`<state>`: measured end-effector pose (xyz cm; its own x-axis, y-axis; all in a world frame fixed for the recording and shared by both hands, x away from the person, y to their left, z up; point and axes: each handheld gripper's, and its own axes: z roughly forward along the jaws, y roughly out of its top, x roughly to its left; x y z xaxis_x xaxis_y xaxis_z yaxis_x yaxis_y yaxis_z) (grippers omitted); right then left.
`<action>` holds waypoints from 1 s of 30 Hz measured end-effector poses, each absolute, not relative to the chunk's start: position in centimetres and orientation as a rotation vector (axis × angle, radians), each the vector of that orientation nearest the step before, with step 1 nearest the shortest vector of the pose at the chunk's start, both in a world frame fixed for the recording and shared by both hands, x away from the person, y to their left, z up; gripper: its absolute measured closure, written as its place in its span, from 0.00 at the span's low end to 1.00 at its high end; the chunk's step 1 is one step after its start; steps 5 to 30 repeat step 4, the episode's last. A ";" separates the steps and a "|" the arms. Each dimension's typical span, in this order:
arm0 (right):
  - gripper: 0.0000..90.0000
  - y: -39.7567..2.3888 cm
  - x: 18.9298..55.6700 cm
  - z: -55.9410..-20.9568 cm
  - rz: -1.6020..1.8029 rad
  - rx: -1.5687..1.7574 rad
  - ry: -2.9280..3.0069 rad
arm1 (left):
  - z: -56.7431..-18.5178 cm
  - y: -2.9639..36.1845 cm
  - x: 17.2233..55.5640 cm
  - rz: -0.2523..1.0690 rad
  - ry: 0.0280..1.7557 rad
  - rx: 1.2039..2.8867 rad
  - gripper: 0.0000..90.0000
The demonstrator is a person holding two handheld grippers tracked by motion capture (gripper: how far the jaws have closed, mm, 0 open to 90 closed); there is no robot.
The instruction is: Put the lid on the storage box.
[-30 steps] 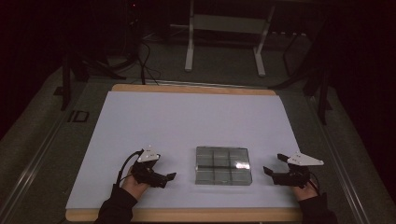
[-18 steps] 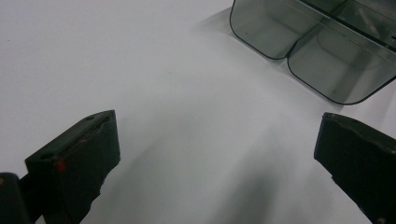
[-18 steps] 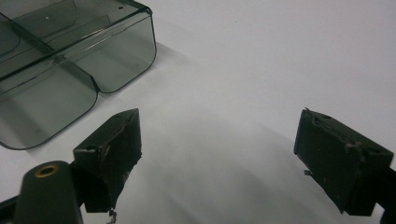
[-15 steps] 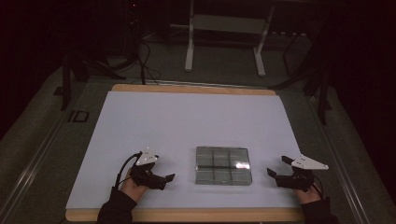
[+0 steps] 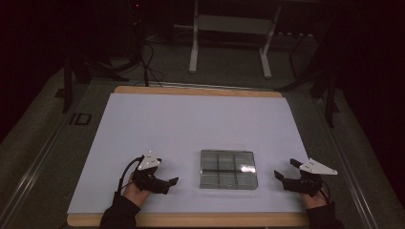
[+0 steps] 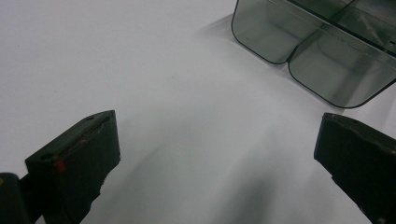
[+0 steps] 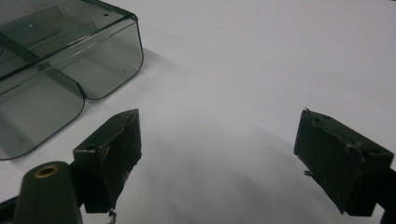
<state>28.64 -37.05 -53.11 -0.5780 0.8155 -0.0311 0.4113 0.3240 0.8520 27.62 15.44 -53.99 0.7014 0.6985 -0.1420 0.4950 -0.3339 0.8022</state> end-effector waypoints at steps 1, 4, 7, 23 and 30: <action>0.16 -37.0 28.6 -53.1 1.167 1.083 2.137 | -54.0 15.5 27.6 0.283 0.918 2.002 0.01; 0.16 -36.9 28.6 -53.1 1.155 1.081 2.139 | -54.0 15.5 27.7 0.282 0.919 2.002 0.01; 0.16 -36.9 28.6 -53.1 1.155 1.081 2.139 | -54.0 15.5 27.7 0.282 0.919 2.002 0.01; 0.16 -36.9 28.6 -53.1 1.155 1.081 2.139 | -54.0 15.5 27.7 0.282 0.919 2.002 0.01; 0.16 -36.9 28.6 -53.1 1.155 1.081 2.139 | -54.0 15.5 27.7 0.282 0.919 2.002 0.01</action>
